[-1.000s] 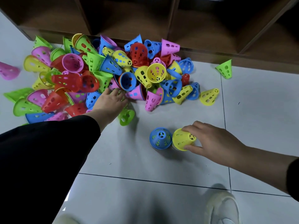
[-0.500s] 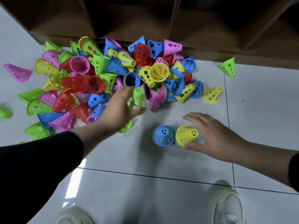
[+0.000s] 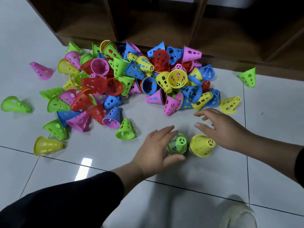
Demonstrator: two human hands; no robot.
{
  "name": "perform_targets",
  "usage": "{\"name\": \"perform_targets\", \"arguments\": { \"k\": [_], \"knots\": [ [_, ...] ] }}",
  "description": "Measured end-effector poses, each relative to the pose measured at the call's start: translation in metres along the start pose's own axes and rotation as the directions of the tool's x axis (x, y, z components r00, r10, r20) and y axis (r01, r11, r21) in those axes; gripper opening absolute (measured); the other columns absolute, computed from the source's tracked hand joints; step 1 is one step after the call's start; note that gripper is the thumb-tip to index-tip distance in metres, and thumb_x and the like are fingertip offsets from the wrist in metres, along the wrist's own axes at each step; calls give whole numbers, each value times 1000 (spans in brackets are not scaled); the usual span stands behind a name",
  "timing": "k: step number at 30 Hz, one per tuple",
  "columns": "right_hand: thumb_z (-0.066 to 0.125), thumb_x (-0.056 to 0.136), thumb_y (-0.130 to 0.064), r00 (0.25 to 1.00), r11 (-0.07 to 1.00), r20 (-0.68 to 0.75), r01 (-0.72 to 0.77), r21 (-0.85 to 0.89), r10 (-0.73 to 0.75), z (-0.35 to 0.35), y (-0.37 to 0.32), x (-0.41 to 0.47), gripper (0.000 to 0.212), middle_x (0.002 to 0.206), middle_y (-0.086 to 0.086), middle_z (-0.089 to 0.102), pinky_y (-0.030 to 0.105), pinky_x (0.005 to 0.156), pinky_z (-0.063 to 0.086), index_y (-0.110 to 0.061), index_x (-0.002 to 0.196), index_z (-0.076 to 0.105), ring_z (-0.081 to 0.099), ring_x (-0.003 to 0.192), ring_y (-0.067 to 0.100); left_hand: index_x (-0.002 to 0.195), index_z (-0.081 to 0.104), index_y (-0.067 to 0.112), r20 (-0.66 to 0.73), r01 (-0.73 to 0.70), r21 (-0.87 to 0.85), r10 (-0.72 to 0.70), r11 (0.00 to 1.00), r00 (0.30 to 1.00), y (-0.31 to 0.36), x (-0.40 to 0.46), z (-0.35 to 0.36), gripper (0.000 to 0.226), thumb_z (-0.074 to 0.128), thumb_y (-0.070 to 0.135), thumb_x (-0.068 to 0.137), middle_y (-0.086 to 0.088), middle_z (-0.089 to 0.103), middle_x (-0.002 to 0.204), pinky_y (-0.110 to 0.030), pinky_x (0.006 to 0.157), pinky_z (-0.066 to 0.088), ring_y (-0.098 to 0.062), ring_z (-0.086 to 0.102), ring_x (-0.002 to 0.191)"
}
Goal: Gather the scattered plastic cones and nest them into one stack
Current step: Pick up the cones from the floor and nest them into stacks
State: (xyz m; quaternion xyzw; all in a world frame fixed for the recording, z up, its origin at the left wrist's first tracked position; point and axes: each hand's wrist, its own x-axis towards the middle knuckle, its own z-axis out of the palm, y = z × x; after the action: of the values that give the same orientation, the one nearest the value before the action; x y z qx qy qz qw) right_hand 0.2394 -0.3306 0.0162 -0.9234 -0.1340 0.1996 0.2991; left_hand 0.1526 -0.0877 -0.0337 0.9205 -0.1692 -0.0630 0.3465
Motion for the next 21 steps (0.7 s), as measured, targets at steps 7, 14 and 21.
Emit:
{"name": "perform_targets", "arguments": {
  "k": [7, 14, 21],
  "knots": [
    [66, 90, -43, 994, 988, 87, -56, -144, 69, 9, -17, 71, 52, 116, 0, 65, 32, 81, 49, -24, 136, 50, 60, 89, 14, 134, 49, 22, -343, 604, 246, -515, 758, 786, -82, -19, -40, 67, 60, 63, 82, -4, 54, 128, -45, 91, 41, -29, 50, 117],
    [50, 97, -30, 946, 960, 168, -267, -86, 278, 43, -30, 127, 34, 96, 18, 69, 45, 66, 61, -7, 122, 50, 71, 78, 34, 111, 52, 20, -228, 745, 317, -715, 587, 660, -102, 5, -36, 50, 54, 61, 84, -8, 64, 107, -41, 80, 43, -33, 58, 99],
    [48, 99, -28, 937, 950, 155, -306, -57, 312, 46, -32, 127, 28, 93, 15, 68, 41, 57, 62, -6, 113, 57, 72, 70, 29, 115, 41, 19, -74, 784, 144, -784, 604, 617, -107, 9, -28, 51, 67, 42, 78, -16, 63, 101, -37, 69, 46, -38, 61, 89]
  ]
}}
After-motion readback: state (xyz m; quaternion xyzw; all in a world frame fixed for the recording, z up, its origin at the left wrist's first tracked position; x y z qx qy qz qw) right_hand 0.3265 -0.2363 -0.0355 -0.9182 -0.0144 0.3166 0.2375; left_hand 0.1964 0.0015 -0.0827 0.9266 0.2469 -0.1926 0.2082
